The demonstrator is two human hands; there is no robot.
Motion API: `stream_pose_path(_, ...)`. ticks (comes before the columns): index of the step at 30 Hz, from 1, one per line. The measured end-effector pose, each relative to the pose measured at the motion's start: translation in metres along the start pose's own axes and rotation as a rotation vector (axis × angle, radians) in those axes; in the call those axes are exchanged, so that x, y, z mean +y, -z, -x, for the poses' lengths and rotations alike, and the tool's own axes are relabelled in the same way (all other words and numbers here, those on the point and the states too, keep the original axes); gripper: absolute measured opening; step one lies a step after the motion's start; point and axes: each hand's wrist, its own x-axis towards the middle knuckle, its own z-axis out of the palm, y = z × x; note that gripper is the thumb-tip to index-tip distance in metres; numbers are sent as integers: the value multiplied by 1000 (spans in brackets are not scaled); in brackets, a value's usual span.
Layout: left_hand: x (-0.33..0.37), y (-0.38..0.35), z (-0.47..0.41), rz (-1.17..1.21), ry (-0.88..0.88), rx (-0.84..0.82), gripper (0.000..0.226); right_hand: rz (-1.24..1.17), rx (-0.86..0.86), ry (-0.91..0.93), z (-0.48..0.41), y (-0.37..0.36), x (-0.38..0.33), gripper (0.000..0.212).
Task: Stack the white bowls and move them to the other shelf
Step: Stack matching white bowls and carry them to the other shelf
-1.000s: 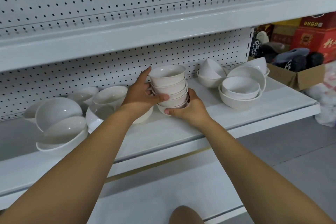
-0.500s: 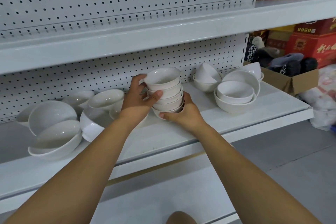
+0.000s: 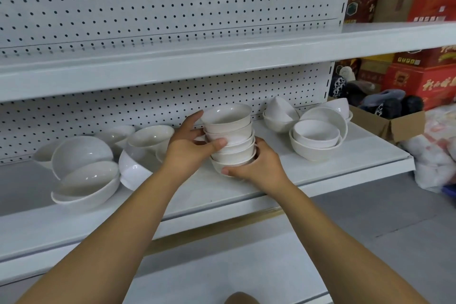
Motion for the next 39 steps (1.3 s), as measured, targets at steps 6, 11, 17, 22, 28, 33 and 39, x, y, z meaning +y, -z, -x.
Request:
stream_pose_path(6, 20, -8, 50, 90, -118, -23, 87, -82, 79, 10, 60, 18, -23, 95)
stream_pose_path(11, 38, -12, 106, 164, -157, -104, 86, -116, 125, 13, 132, 36, -40, 85)
stream_pose_path(17, 45, -24, 161, 275, -161, -203, 88, -108, 171, -2, 202, 50, -45, 86)
stream_pose_path(22, 38, -41, 182, 346, -134, -246, 90, -72, 170, -34, 224, 64, -36, 91)
stream_pose_path(28, 36, -77, 172, 456, -63, -307, 88, -51, 262, -65, 220, 81, -3, 95)
stream_pose_path(33, 49, -111, 116, 425, -93, -454, 82, -35, 431, -60, 190, 100, -3, 99)
stream_pose_path(39, 78, -146, 71, 567, 99, -611, 81, 1, 629, -157, 173, 131, -19, 106)
